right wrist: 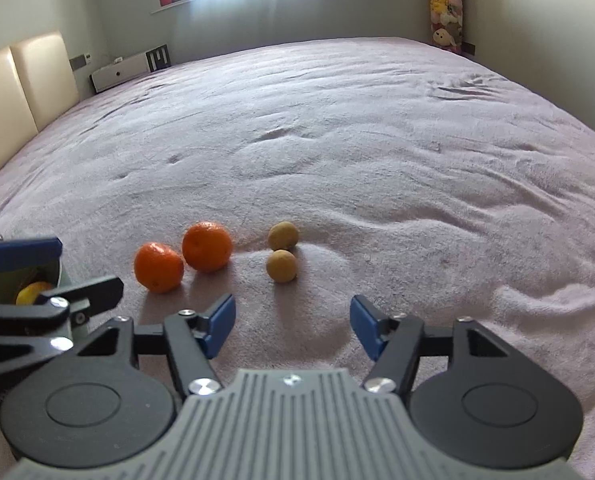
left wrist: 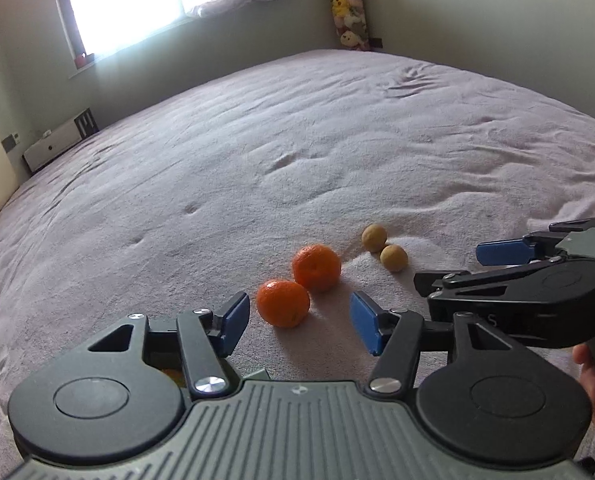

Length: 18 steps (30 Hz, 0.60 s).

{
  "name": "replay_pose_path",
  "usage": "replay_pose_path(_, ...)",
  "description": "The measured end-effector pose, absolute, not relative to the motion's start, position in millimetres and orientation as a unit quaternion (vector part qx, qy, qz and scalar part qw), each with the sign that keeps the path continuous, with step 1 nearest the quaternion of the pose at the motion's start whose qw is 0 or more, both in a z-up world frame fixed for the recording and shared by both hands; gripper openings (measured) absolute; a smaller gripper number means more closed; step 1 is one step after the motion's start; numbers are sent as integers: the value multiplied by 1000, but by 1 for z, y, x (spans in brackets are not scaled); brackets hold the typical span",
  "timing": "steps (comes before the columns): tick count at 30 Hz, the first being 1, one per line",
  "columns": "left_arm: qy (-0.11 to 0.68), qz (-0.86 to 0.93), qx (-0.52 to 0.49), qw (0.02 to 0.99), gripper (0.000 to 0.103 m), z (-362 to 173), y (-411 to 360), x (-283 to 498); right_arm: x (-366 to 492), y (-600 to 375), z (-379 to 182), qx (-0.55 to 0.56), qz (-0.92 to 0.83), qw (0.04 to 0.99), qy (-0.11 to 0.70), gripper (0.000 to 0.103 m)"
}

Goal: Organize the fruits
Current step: 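Grasp a small tan fruit with the right tool while the left tool approaches a mandarin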

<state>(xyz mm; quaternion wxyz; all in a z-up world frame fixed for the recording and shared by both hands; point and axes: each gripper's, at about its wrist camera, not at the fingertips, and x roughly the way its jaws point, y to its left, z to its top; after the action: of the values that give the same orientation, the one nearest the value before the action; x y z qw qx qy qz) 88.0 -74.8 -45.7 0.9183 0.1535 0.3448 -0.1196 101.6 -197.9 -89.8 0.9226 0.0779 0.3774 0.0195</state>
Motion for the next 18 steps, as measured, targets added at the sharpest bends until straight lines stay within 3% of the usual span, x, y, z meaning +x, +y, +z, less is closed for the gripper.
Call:
replay_pose_path(4, 355, -113, 144, 917, 63, -49, -74, 103, 114, -197, -95, 88, 27, 924, 372, 55)
replay_pose_path(18, 385, -115, 146, 904, 63, -74, -69, 136, 150, -198, -120, 84, 33, 923, 373, 42)
